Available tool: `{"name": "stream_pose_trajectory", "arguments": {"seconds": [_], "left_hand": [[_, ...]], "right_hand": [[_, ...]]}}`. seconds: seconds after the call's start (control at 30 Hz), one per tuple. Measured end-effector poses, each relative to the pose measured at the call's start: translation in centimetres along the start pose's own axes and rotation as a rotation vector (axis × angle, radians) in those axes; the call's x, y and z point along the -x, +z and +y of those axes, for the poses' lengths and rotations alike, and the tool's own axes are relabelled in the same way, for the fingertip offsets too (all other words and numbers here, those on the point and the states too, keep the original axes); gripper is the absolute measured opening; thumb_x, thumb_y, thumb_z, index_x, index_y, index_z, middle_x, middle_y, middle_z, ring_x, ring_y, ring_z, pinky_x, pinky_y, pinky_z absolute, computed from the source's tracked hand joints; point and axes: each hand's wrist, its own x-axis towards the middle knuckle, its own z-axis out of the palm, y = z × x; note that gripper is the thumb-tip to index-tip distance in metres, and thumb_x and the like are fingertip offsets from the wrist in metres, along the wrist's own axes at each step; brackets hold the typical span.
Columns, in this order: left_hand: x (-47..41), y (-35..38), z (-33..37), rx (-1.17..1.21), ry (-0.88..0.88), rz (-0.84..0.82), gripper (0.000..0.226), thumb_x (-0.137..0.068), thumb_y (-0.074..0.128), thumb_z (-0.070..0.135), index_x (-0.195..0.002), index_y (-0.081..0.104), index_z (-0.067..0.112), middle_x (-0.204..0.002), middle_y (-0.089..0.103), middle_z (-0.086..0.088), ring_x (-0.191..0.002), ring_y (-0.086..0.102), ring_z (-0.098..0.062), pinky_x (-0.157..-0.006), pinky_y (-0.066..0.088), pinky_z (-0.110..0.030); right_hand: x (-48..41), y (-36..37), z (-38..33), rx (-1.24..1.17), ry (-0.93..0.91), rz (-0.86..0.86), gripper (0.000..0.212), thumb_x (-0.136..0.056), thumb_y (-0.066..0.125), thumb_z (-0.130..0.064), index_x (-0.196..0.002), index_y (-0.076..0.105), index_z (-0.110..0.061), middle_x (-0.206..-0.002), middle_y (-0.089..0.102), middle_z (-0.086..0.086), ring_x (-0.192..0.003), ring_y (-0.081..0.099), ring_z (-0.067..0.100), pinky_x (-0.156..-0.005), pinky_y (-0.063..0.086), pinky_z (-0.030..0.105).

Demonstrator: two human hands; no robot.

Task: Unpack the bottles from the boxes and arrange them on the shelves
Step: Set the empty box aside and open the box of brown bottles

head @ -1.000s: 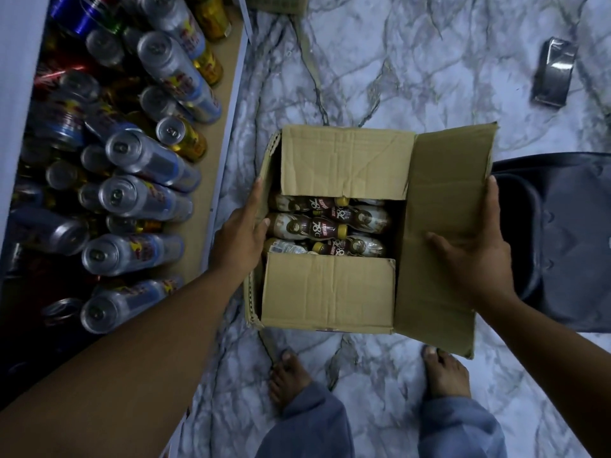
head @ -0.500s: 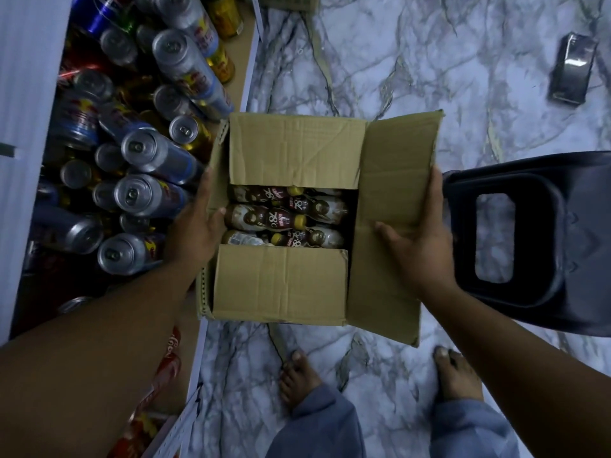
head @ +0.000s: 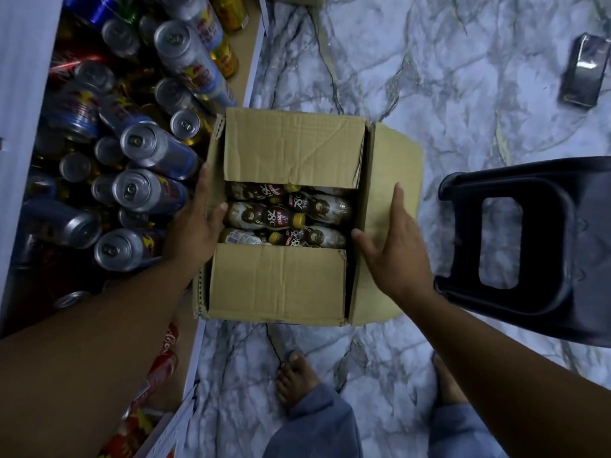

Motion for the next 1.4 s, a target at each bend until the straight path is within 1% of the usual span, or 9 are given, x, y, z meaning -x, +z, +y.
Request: {"name": "stream_pose_trajectory", "arguments": {"seconds": [0.1, 0.2, 0.33, 0.47, 0.6, 0.73, 0.93, 1.17, 1.4], "left_hand": [[-0.1, 0.1, -0.1, 0.005, 0.0, -0.001, 0.069, -0.107, 0.046, 0.035, -0.162, 0.005, 0.035, -0.144, 0.052, -0.025, -0.119, 0.055, -0.051, -0.09, 0.048, -0.052], [-0.1, 0.1, -0.3, 0.01, 0.005, 0.0, 0.07, -0.106, 0.047, 0.034, -0.162, 0.006, 0.036, -0.142, 0.053, -0.026, -0.116, 0.056, -0.051, -0.089, 0.049, -0.053], [-0.3, 0.1, -0.7, 0.016, 0.02, 0.009, 0.069, -0.106, 0.048, 0.033, -0.162, 0.008, 0.036, -0.143, 0.053, -0.025, -0.113, 0.058, -0.052, -0.087, 0.052, -0.055], [-0.4, -0.1, -0.9, 0.05, 0.033, -0.012, 0.068, -0.107, 0.048, 0.031, -0.162, 0.009, 0.034, -0.153, 0.044, -0.021, -0.125, 0.052, -0.05, -0.098, 0.048, -0.053], [-0.4, -0.2, -0.7, 0.075, 0.017, -0.069, 0.069, -0.108, 0.044, 0.033, -0.162, 0.002, 0.037, -0.165, 0.027, -0.013, -0.141, 0.038, -0.044, -0.108, 0.039, -0.051], [0.4, 0.5, 0.2, 0.139, -0.143, -0.074, 0.071, -0.105, 0.04, 0.05, -0.155, -0.011, 0.052, -0.167, 0.021, -0.012, -0.145, 0.034, -0.041, -0.114, 0.035, -0.056], [3.8, 2.7, 1.8, 0.194, -0.423, 0.113, 0.086, -0.099, 0.049, 0.057, -0.159, -0.009, 0.038, -0.164, 0.023, -0.018, -0.144, 0.034, -0.043, -0.111, 0.036, -0.056], [7.9, 3.9, 4.0, 0.143, -0.534, 0.134, 0.094, -0.092, 0.052, 0.061, -0.161, -0.006, 0.033, -0.168, 0.013, -0.012, -0.151, 0.019, -0.039, -0.118, 0.022, -0.058], [12.0, 4.9, 8.0, 0.199, -0.69, 0.237, 0.092, -0.096, 0.061, 0.043, -0.163, 0.0, 0.022, -0.167, 0.014, -0.014, -0.153, 0.013, -0.035, -0.116, 0.025, -0.059]], "right_hand": [[-0.9, 0.9, -1.1, -0.181, 0.026, -0.111, 0.106, -0.092, 0.069, -0.042, -0.158, -0.015, -0.038, -0.161, 0.035, 0.001, -0.141, 0.043, 0.024, -0.105, 0.043, 0.041], [-1.9, 1.5, -0.5, -0.165, 0.021, -0.192, 0.104, -0.095, 0.064, -0.021, -0.156, -0.016, -0.045, -0.143, 0.057, 0.007, -0.116, 0.064, 0.028, -0.092, 0.054, 0.041], [-2.3, 0.9, 0.3, -0.21, 0.033, -0.269, 0.099, -0.099, 0.058, -0.015, -0.153, -0.015, -0.055, -0.134, 0.06, -0.004, -0.095, 0.069, 0.021, -0.083, 0.059, 0.047], [-2.4, 0.4, 0.8, -0.256, 0.028, -0.298, 0.098, -0.1, 0.058, -0.014, -0.154, -0.013, -0.054, -0.145, 0.053, -0.009, -0.093, 0.069, 0.012, -0.083, 0.059, 0.046], [-2.5, 0.3, 0.9, -0.289, 0.028, -0.328, 0.099, -0.1, 0.061, -0.018, -0.152, -0.015, -0.056, -0.151, 0.047, -0.005, -0.093, 0.062, -0.002, -0.081, 0.057, 0.033], [-2.3, 0.0, 0.5, -0.197, 0.028, -0.334, 0.1, -0.1, 0.06, -0.023, -0.153, -0.02, -0.051, -0.137, 0.061, 0.004, -0.09, 0.066, 0.015, -0.082, 0.058, 0.044], [-2.7, -0.1, 0.6, -0.122, 0.003, -0.363, 0.105, -0.099, 0.061, -0.023, -0.153, -0.026, -0.044, -0.118, 0.07, 0.012, -0.098, 0.068, 0.03, -0.081, 0.058, 0.048], [-4.3, -1.5, 1.1, 0.026, -0.093, -0.512, 0.11, -0.096, 0.063, -0.043, -0.151, -0.033, -0.037, -0.136, 0.064, 0.011, -0.116, 0.066, 0.031, -0.09, 0.056, 0.048], [-7.1, -4.9, 1.2, 0.282, -0.155, -0.673, 0.101, -0.096, 0.061, -0.048, -0.159, -0.016, -0.031, -0.134, 0.064, 0.01, -0.104, 0.066, 0.034, -0.088, 0.055, 0.043]]}}
